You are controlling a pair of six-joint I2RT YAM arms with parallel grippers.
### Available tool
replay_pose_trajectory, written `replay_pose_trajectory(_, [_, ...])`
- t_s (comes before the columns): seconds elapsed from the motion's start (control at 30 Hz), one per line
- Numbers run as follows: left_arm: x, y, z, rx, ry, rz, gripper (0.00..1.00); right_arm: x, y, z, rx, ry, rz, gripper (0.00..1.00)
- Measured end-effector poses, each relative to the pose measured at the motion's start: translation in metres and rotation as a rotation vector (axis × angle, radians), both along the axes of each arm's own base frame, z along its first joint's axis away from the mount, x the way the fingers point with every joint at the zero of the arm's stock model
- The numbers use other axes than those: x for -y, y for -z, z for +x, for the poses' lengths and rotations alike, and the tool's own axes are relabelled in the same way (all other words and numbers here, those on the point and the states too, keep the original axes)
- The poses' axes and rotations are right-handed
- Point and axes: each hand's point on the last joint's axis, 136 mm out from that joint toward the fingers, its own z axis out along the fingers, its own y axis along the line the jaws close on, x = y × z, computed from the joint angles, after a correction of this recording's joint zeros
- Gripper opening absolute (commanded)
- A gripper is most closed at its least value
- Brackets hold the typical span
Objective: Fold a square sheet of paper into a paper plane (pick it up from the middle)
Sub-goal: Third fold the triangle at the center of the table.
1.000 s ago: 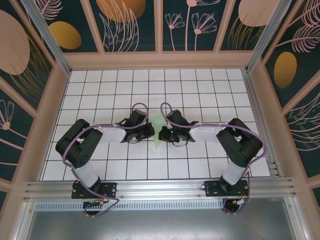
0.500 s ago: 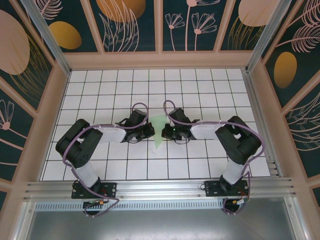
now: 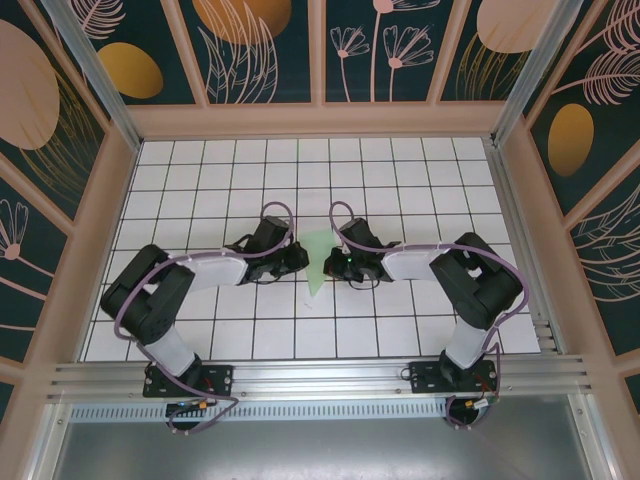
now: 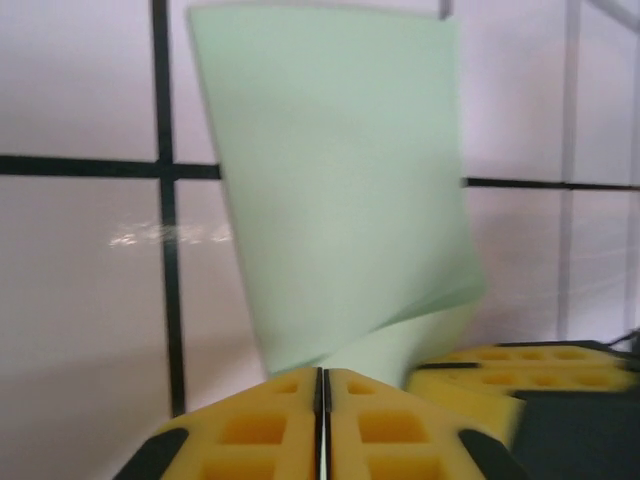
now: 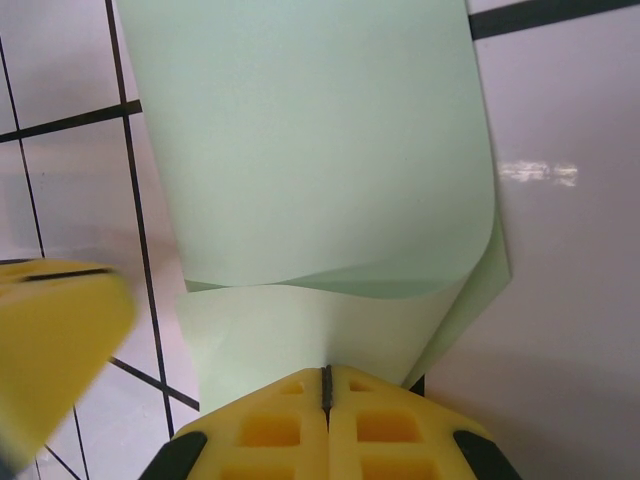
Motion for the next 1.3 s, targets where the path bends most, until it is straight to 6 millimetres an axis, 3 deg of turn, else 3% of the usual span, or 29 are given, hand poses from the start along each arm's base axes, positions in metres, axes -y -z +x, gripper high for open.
replay_pose_trajectory(0.1, [0.001,-0.022,-0.005,0.038,-0.001,-0.062,0.16,0.000,0.000,0.000,-0.008,0.015,0.007,0.01])
replay_pose_trajectory(0.2, [0.005,-0.027,-0.016,0.037,0.011,-0.094,0.15,0.000,0.000,0.000,-0.016,0.026,0.011,0.01])
replay_pose_trajectory(0.4, [0.020,-0.010,-0.046,-0.034,0.071,-0.100,0.10,0.000,0.000,0.000,-0.029,0.043,0.017,0.01])
replay_pose_trajectory(0.6, [0.030,0.018,-0.064,-0.111,0.111,-0.073,0.07,0.000,0.000,0.000,-0.033,0.050,0.020,0.01])
replay_pose_trajectory(0.9, [0.027,0.029,-0.064,-0.123,0.103,-0.043,0.04,0.001,-0.002,0.000,-0.032,0.040,0.026,0.02])
replay_pose_trajectory(1.13, [0.027,0.029,-0.063,-0.118,0.104,-0.035,0.00,-0.006,-0.028,-0.006,0.017,-0.022,0.076,0.02])
replay_pose_trajectory(1.3, [0.027,0.030,-0.063,-0.118,0.103,-0.035,0.00,-0.011,-0.029,-0.014,0.014,-0.059,0.084,0.01])
